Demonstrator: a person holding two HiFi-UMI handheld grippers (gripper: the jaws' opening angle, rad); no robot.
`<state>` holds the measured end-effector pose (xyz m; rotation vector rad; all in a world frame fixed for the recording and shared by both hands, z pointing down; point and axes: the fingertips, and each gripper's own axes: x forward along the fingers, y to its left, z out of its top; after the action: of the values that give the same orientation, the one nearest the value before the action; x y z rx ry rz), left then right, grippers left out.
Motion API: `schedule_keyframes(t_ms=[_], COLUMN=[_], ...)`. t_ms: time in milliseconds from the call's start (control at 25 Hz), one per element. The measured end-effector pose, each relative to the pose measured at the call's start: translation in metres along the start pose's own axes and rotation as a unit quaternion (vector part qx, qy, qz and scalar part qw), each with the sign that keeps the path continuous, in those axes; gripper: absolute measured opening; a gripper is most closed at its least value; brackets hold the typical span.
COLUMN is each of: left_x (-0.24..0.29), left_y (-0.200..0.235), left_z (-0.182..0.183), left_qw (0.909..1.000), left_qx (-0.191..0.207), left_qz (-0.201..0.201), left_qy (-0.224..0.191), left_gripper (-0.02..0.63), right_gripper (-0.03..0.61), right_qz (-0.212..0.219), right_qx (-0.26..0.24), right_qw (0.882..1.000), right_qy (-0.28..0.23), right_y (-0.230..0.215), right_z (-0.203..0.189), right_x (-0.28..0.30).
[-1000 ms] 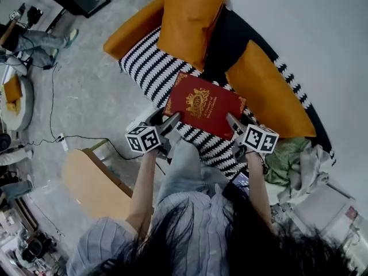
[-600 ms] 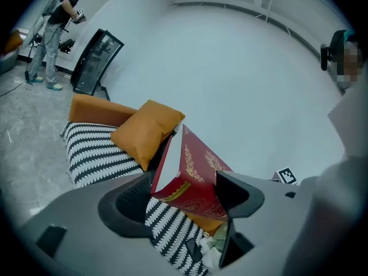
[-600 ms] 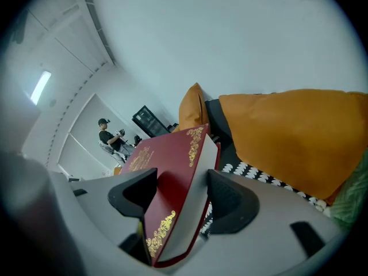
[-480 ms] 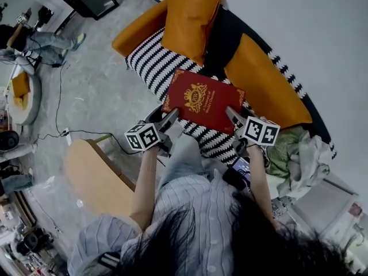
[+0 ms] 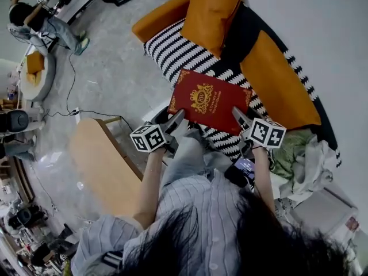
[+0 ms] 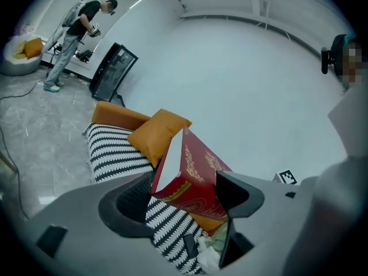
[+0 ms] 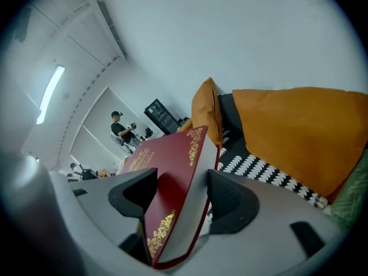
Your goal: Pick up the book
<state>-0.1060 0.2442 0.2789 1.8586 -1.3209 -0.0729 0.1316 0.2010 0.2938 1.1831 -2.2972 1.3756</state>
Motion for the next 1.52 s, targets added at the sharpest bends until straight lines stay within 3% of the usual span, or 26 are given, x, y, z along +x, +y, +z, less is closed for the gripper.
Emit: schedule_keyframes(t_ms=[240, 640, 960, 1200, 1520], left_x=[-0.034, -0.093, -0.157, -0.225, -0.247], left_y=[0.017, 0.047, 0.071, 0.094, 0.1], left_z=[-0.005, 0.0, -0.007, -0.021, -0.033], left_qw=[0.9991, 0.9975, 0.9974, 0.9982, 0.9991], left_qx=[-0.021, -0.023, -0.027, -0.027, -0.021], left_qz=[0.031, 0.054, 0.041, 0.016, 0.002], left_qy=[-0.019, -0.04, -0.054, -0.052, -0.035], left_gripper=[0.357, 0.357, 0.357, 0.357, 0.357], right_gripper=[0.288, 0.288, 0.288, 0.287, 0.285], right_qz=[0.013, 0.036, 0.03, 0.015, 0.001], right_qx=[-0.021, -0.036, -0.052, -0.059, -0.048], right_qw=[0.999, 0.998, 0.998, 0.998, 0.999], right_qy=[0.022, 0.043, 0.031, 0.017, 0.002], right_y=[0.023, 0.071, 0.125, 0.175, 0.187], right_z=[-0.013, -0.047, -0.09, -0.147, -0.176], right_x=[0.014, 0.035, 0.028, 0.012, -0.002])
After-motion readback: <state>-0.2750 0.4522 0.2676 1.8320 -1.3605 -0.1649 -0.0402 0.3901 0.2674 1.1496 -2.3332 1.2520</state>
